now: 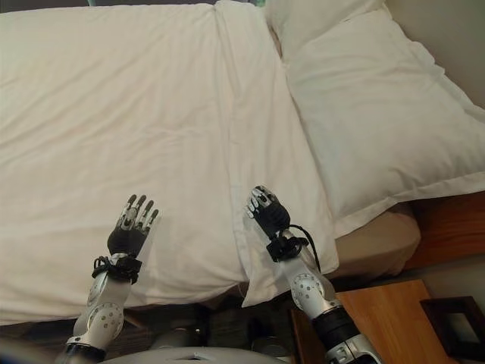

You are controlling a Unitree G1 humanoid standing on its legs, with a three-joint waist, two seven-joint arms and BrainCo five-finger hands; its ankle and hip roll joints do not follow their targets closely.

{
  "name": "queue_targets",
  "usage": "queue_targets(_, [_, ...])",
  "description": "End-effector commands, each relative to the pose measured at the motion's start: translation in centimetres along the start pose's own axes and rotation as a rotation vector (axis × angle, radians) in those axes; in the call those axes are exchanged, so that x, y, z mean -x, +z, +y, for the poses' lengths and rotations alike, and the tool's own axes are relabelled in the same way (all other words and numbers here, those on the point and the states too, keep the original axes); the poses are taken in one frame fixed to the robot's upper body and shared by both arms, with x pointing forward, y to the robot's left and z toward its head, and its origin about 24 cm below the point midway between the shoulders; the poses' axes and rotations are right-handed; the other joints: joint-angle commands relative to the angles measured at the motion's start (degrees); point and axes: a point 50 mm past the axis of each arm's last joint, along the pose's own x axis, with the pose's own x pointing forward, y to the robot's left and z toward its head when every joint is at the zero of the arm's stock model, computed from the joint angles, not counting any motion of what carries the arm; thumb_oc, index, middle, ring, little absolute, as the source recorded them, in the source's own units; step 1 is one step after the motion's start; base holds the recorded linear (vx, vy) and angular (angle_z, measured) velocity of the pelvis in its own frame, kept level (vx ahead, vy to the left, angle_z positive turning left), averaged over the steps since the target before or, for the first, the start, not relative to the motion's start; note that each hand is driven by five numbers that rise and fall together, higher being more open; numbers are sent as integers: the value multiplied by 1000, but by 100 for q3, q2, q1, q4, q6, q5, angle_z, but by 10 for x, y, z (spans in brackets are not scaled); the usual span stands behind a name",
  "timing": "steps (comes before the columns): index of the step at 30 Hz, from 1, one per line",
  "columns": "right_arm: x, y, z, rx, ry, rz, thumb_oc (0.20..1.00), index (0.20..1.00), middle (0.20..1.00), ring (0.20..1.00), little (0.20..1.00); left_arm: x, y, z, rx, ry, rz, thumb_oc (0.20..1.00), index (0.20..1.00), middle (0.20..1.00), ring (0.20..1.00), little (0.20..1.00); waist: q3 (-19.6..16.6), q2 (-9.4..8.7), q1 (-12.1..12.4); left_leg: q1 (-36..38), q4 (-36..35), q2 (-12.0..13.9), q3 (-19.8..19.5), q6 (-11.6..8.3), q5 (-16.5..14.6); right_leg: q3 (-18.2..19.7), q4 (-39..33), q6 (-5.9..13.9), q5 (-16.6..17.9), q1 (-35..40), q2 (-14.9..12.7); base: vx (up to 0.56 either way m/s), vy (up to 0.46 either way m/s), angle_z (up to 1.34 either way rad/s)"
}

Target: Making the bed.

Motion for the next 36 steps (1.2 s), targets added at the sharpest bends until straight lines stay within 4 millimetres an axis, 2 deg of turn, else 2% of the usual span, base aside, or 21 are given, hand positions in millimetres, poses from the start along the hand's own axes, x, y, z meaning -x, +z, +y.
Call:
queue_targets(1, [-15,4,3,-100,-31,-86,200,200,200,200,200,-18,16,-7,-37,-53,-46,1000,1000,1000,1000,1000,186,-42,97,406,65,-95,-79,-199,-472,-451,55,286,755,-893,-332,-65,-7,2])
queue_targets(6, [-19,-6,-24,-196,-210,-93,200,200,200,200,200,-19,16,-10,-12,-59,-54,1000,1000,1000,1000,1000,225,157,107,333,65,-121,-68,-211,-443,-456,55,289,775,-976,-353,0,0,0])
queue_targets(8, [-8,-15,-51,-255,-359,-93,200,200,200,200,200,-15,12,-9,7,-55,-40,1000,1000,1000,1000,1000,233,275,79,320,65,-132,-51,-223,-442,-457,55,293,769,-999,-359,0,0,0])
queue_targets(10, [-4,-18,-60,-278,-406,-94,200,200,200,200,200,-15,11,-8,10,-52,-37,1000,1000,1000,1000,1000,234,298,66,318,65,-130,-43,-227,-442,-452,55,293,767,-1008,-358,0,0,0])
queue_targets(11, [10,-27,-78,-355,-522,-117,200,200,200,200,200,-14,9,-7,16,-43,-35,1000,1000,1000,1000,1000,225,346,13,325,65,-120,-9,-239,-445,-436,55,294,761,-1013,-354,0,0,0])
queue_targets(12, [9,-26,-78,-355,-522,-117,200,200,200,200,200,-14,9,-7,15,-43,-35,1000,1000,1000,1000,1000,227,346,19,326,65,-120,-7,-239,-447,-433,55,294,760,-1013,-353,40,29,-2])
queue_targets(13, [30,-40,-97,-407,-642,-102,200,200,200,200,200,-13,10,-5,16,-36,-38,1000,1000,1000,1000,1000,249,360,-54,365,65,-109,37,-245,-481,-417,55,309,745,-992,-338,0,0,0])
queue_targets(15, [63,-57,-119,-446,-784,-62,200,200,200,200,200,-10,11,-1,22,-29,-46,1000,1000,1000,1000,1000,232,349,-110,352,65,-90,141,-258,-479,-365,55,327,772,-1054,-298,3,4,-2])
queue_targets(16, [63,-57,-119,-446,-784,-62,200,200,200,200,200,-10,11,-1,23,-29,-46,1000,1000,1000,1000,1000,229,350,-102,353,65,-89,147,-258,-482,-359,55,328,772,-1056,-297,18,5,-17])
queue_targets(17, [79,-64,-128,-463,-850,-50,200,200,200,200,200,-9,11,1,25,-21,-46,1000,1000,1000,1000,1000,230,335,-141,364,65,-77,189,-261,-494,-349,55,335,779,-1066,-281,22,5,-28])
queue_targets(19, [122,-77,-147,-522,-1020,-43,200,200,200,200,200,-7,13,4,31,-15,-56,1000,1000,1000,1000,1000,234,311,-221,416,65,-52,306,-268,-537,-291,55,355,781,-1065,-255,54,16,-27])
queue_targets(20, [166,-85,-162,-592,-1216,-66,200,200,200,200,200,-5,13,7,40,-4,-59,1000,1000,1000,1000,1000,212,313,-315,483,65,-41,352,-265,-614,-276,55,374,734,-1030,-246,69,31,-20])
queue_targets(21, [189,-86,-168,-616,-1314,-84,200,200,200,200,200,-4,14,8,38,1,-68,1000,1000,1000,1000,1000,202,309,-372,496,65,-38,397,-266,-617,-239,55,378,755,-1043,-239,55,26,-17])
queue_targets(22, [189,-86,-168,-616,-1314,-84,200,200,200,200,200,-5,14,8,38,0,-68,1000,1000,1000,1000,1000,197,309,-367,489,65,-37,402,-266,-615,-234,55,377,758,-1052,-238,58,38,-8])
queue_targets(23, [226,-88,-172,-631,-1454,-86,200,200,200,200,200,-3,15,10,37,2,-73,1000,1000,1000,1000,1000,171,312,-480,563,65,-33,449,-263,-673,-197,55,393,721,-1010,-236,68,36,-6])
queue_targets(24, [245,-88,-173,-645,-1519,-97,200,200,200,200,200,-4,16,9,35,-6,-77,1000,1000,1000,1000,1000,161,314,-538,583,65,-30,478,-261,-692,-178,55,400,711,-1005,-234,52,29,-1])
queue_targets(25, [245,-88,-173,-645,-1518,-97,200,200,200,200,200,-4,16,9,35,-7,-77,1000,1000,1000,1000,1000,154,311,-526,556,65,-28,492,-265,-660,-164,55,391,743,-1037,-231,32,15,-1])
queue_targets(26, [276,-89,-172,-646,-1627,-85,200,200,200,200,200,-3,16,9,32,-12,-77,1000,1000,1000,1000,1000,124,306,-635,586,65,-20,525,-260,-692,-114,55,398,733,-1040,-222,24,16,-5])
queue_targets(28, [298,-91,-169,-626,-1699,-34,200,200,200,200,200,-3,16,8,25,-22,-75,1000,1000,1000,1000,1000,110,290,-721,597,65,-12,584,-255,-708,-73,55,407,737,-1057,-212,33,21,-14])
queue_targets(31, [314,-96,-164,-577,-1722,108,200,200,200,200,200,-3,19,5,12,-46,-85,1000,1000,1000,1000,1000,98,277,-786,618,65,1,684,-249,-725,-5,55,418,767,-1100,-190,10,16,-19])
queue_targets(36, [309,-94,-166,-512,-1656,183,200,200,200,200,200,-4,23,6,2,-42,-100,1000,1000,1000,1000,1000,73,164,-817,667,65,48,908,-257,-745,114,55,439,833,-1156,-127,2,7,-28])
